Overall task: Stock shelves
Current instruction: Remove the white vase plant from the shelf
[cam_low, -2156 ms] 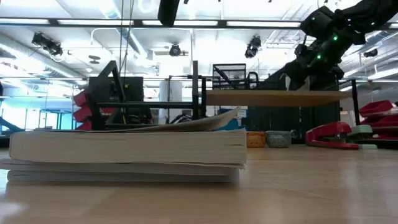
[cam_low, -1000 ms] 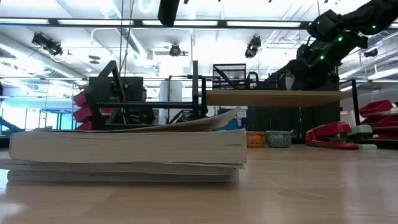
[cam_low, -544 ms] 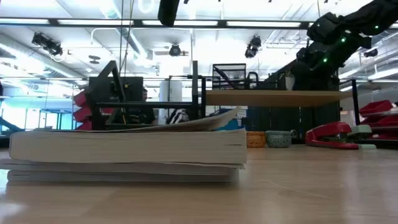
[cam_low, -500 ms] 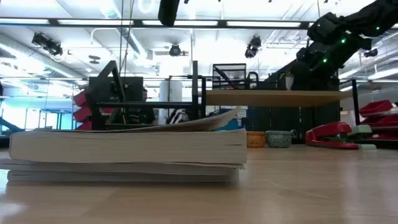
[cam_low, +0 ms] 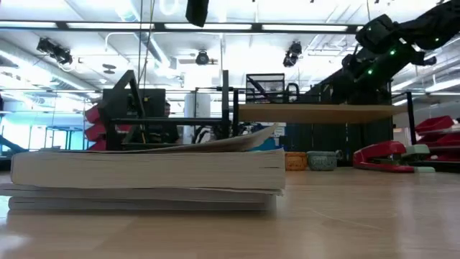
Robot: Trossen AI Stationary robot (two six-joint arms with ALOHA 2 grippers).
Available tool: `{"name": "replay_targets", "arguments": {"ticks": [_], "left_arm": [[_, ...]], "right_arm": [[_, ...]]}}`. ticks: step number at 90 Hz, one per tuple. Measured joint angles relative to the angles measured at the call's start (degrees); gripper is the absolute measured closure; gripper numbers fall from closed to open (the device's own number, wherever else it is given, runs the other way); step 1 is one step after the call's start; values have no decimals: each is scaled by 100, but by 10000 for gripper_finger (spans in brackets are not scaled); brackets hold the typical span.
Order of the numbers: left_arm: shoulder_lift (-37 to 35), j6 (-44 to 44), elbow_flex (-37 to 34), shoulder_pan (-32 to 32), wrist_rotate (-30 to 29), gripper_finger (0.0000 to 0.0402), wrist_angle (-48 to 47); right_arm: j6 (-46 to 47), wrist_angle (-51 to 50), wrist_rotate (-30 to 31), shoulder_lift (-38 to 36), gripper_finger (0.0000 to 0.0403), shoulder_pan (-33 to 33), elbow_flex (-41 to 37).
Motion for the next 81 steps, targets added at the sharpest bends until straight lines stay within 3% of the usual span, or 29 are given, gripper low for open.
{"name": "replay_targets", "arguments": {"ticks": [35,52,81], "left_arm": [[0,7,0,0,13,402,-7],[0,8,0,0,13,401,-7],[0,17,0,0,13,401,-8]], "right_arm": [[-30,754,73,565,4,-82,21],[57,1069,405,683,4,-82,13],[20,1600,131,684,7,-116,5]]}}
